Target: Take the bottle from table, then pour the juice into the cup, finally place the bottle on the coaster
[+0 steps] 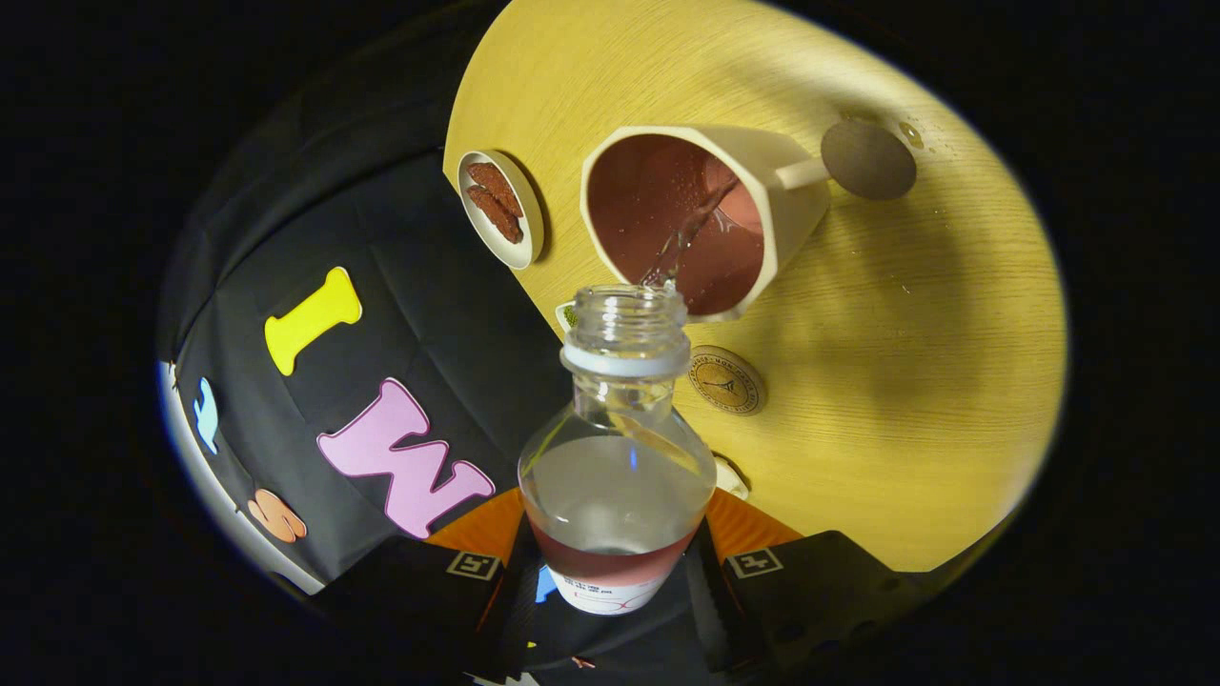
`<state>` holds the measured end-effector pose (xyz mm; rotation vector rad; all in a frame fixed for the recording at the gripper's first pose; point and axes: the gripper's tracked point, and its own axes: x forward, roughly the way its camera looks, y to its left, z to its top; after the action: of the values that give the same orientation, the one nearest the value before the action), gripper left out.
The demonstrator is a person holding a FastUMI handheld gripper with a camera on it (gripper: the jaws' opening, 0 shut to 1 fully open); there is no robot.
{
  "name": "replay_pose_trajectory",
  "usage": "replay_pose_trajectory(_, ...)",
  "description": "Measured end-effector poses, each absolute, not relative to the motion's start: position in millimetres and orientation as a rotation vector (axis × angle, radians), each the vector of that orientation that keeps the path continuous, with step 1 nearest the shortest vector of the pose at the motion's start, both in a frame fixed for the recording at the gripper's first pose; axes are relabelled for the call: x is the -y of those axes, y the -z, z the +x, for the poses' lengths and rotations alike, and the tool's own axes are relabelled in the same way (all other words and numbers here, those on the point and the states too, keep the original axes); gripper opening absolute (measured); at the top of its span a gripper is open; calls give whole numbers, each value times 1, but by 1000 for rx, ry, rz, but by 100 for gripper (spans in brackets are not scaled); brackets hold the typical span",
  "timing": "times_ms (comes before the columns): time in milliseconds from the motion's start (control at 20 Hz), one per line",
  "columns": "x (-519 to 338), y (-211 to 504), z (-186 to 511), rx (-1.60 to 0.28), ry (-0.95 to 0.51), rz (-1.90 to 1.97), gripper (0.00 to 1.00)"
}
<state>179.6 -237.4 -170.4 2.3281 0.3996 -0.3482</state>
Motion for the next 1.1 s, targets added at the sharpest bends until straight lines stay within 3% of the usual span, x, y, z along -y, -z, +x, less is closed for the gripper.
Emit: replay_pose_trajectory(1100,249,152,187,-323,355,2560,71)
